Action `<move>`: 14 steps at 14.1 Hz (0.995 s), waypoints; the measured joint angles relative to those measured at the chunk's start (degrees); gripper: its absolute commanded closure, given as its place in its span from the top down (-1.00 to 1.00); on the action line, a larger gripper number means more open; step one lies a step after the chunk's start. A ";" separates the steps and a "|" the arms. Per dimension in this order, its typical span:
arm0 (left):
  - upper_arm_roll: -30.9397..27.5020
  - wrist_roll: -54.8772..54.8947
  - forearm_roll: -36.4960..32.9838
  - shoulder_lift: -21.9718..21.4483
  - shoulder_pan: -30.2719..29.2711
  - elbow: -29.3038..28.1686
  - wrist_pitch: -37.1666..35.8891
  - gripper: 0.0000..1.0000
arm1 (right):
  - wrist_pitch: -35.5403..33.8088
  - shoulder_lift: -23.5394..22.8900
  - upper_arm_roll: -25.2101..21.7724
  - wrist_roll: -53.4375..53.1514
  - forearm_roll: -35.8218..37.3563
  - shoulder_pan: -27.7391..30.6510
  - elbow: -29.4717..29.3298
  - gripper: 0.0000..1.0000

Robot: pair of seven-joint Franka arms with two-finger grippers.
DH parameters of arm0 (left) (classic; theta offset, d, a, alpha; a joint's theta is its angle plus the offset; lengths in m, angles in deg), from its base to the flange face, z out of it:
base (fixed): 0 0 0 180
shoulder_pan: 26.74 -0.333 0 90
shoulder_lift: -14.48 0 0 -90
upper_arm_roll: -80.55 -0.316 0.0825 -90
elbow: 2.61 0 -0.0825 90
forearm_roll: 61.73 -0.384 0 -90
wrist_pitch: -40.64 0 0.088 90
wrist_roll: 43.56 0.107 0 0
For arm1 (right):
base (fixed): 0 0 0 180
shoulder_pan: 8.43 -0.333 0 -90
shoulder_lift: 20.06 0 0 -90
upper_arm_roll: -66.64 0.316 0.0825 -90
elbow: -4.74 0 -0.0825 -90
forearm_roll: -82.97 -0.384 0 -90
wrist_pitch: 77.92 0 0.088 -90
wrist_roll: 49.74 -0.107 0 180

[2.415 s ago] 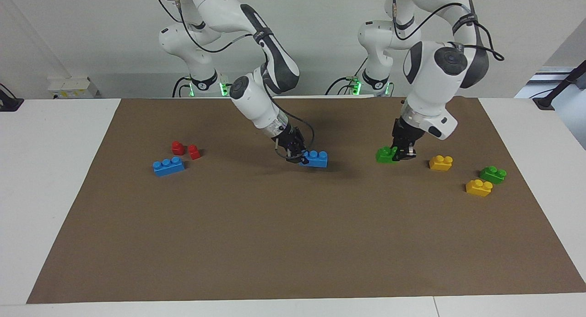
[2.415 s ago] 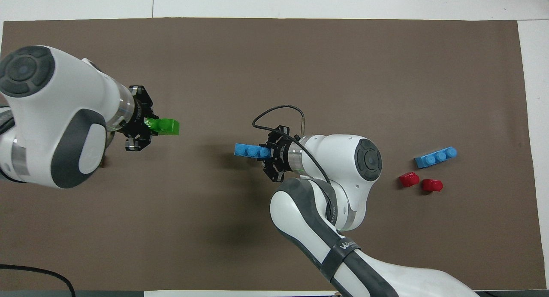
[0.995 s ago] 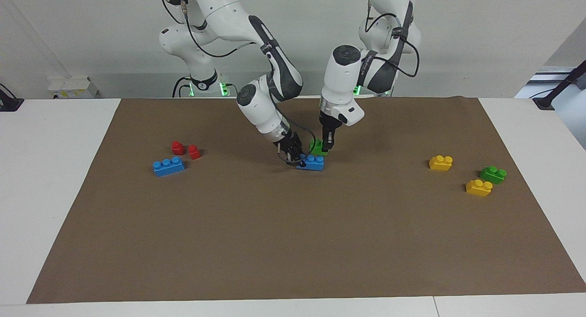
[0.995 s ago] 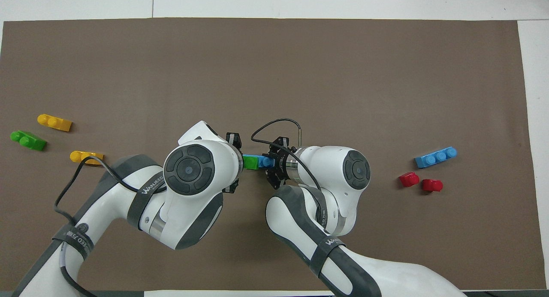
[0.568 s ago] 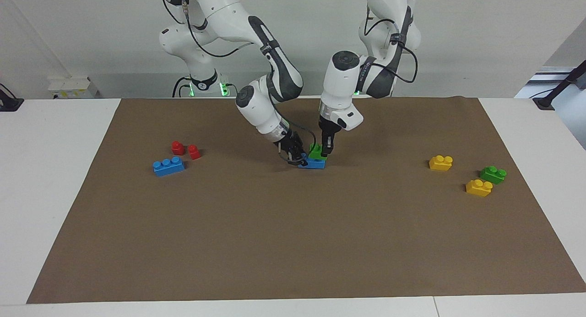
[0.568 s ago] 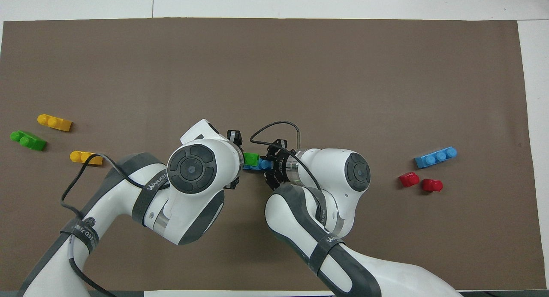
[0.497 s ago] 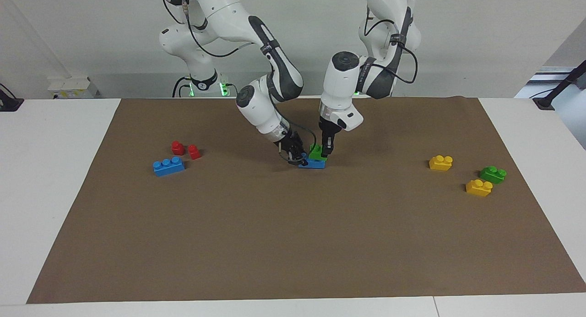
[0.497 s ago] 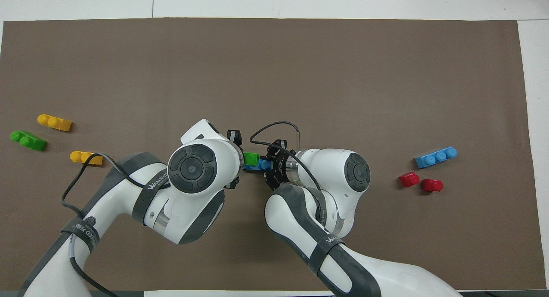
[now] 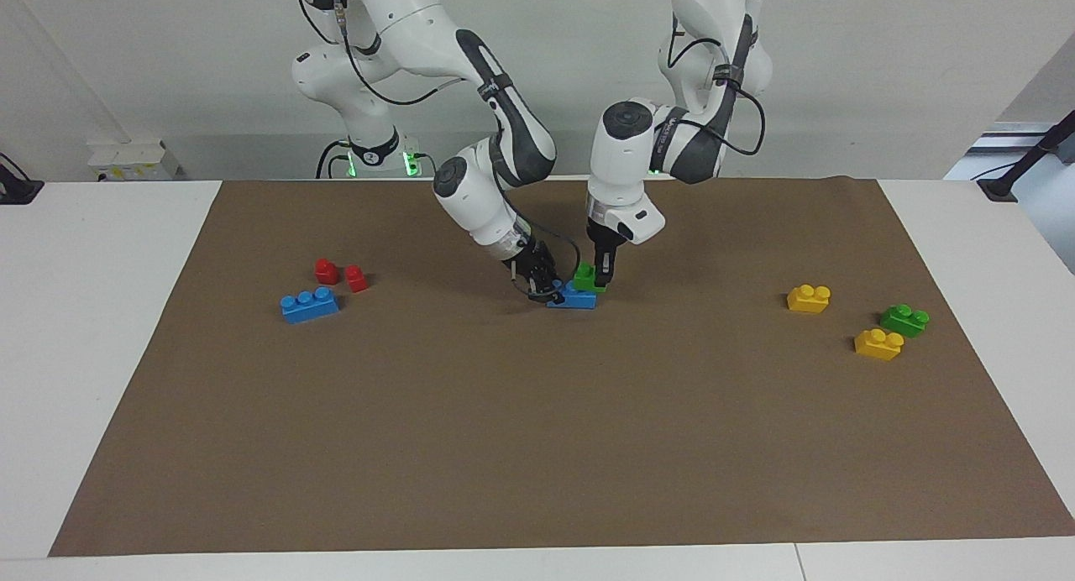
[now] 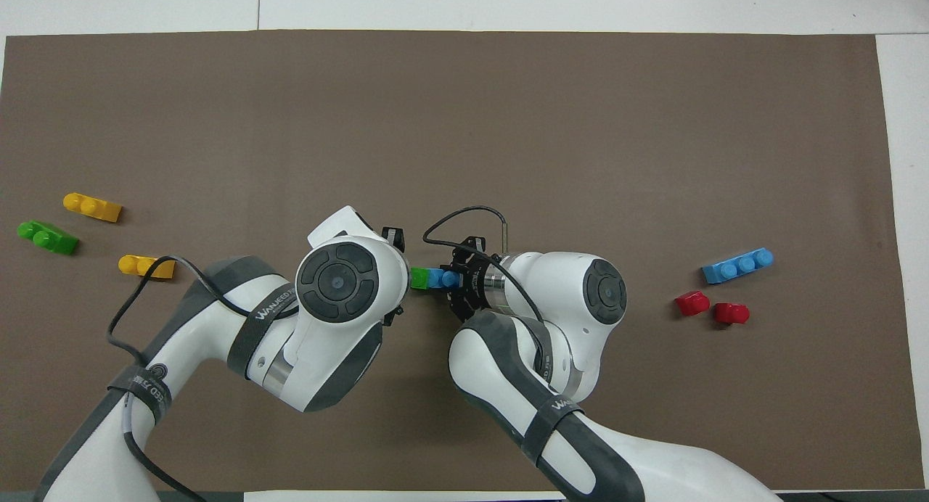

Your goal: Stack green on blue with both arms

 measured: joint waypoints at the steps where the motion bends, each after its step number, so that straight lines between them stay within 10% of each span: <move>1: 0.01 0.00 -0.01 0.00 0.01 -0.01 0.00 -1.00 | 0.00 0.00 0.00 0.00 0.00 0.00 0.00 -1.00; 14: 0.12 -3.09 -2.32 2.36 1.70 -0.49 3.62 -1.00 | 0.07 -0.01 -0.01 0.00 -0.15 0.00 0.07 -1.00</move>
